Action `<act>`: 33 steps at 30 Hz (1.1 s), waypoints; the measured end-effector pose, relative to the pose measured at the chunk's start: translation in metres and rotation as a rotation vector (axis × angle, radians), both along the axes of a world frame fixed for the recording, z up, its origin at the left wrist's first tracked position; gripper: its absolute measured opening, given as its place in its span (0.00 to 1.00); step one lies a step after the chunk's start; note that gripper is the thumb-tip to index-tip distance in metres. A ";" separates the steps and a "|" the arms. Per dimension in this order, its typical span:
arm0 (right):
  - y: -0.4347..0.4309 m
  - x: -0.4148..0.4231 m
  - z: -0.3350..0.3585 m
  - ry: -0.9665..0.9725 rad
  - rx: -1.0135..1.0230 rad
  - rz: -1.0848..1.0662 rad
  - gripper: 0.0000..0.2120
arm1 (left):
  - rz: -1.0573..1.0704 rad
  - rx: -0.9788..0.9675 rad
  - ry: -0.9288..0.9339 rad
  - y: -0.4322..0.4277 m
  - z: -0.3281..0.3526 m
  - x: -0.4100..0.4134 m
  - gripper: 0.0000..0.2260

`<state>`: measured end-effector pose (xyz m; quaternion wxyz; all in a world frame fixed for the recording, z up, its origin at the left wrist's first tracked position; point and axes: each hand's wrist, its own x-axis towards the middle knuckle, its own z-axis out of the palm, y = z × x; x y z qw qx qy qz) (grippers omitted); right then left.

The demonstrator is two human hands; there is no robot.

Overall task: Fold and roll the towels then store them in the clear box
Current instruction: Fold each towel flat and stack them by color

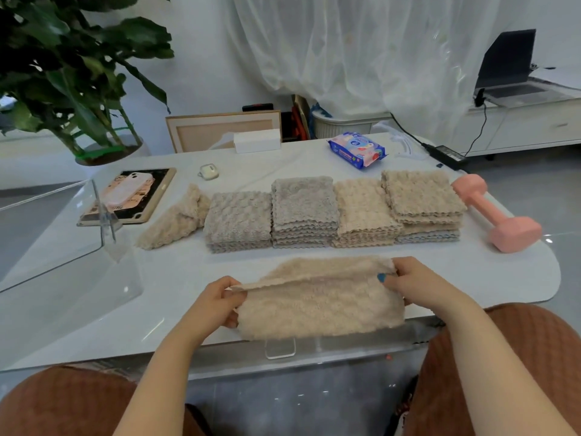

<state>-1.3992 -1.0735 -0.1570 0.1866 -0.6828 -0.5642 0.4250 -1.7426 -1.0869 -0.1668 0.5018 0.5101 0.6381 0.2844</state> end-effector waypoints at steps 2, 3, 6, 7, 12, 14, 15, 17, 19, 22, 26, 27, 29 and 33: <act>0.004 -0.003 -0.017 -0.130 0.026 -0.020 0.08 | -0.009 0.077 0.141 0.011 -0.011 0.009 0.04; 0.006 -0.006 -0.023 -0.174 0.053 -0.026 0.07 | -0.032 0.129 0.225 0.016 -0.016 0.013 0.04; 0.007 -0.010 -0.034 -0.189 0.168 -0.077 0.05 | -0.024 0.277 0.416 0.026 -0.027 0.020 0.05; 0.008 -0.011 -0.034 -0.185 0.201 -0.090 0.05 | -0.014 0.307 0.431 0.028 -0.029 0.020 0.06; 0.024 -0.004 -0.042 -0.220 0.247 -0.067 0.08 | -0.159 0.203 0.394 0.045 -0.033 0.020 0.09; 0.033 -0.003 -0.045 -0.193 0.234 -0.005 0.10 | -0.194 0.107 0.318 0.054 -0.030 0.024 0.17; 0.036 -0.004 -0.046 -0.199 0.234 0.036 0.10 | -0.219 0.070 0.315 0.059 -0.028 0.026 0.19; 0.043 -0.003 -0.049 -0.248 0.236 0.117 0.09 | -0.294 0.013 0.367 0.072 -0.025 0.031 0.20; 0.050 -0.002 -0.050 -0.275 0.255 0.156 0.07 | -0.365 -0.016 0.346 0.082 -0.021 0.038 0.15; 0.053 -0.001 -0.049 -0.194 0.285 0.126 0.04 | -0.332 0.034 0.184 0.081 -0.012 0.050 0.15; 0.044 -0.004 -0.047 0.206 0.191 -0.020 0.04 | -0.252 -0.097 -0.187 0.068 -0.018 0.044 0.21; 0.041 -0.006 -0.045 0.281 0.162 -0.047 0.03 | -0.249 -0.141 -0.265 0.062 -0.020 0.042 0.21; 0.040 -0.009 -0.038 0.347 0.133 -0.082 0.03 | -0.213 -0.156 -0.354 0.059 -0.013 0.039 0.20; 0.037 -0.007 -0.023 0.503 0.129 -0.099 0.03 | -0.096 -0.083 -0.464 0.054 0.001 0.028 0.18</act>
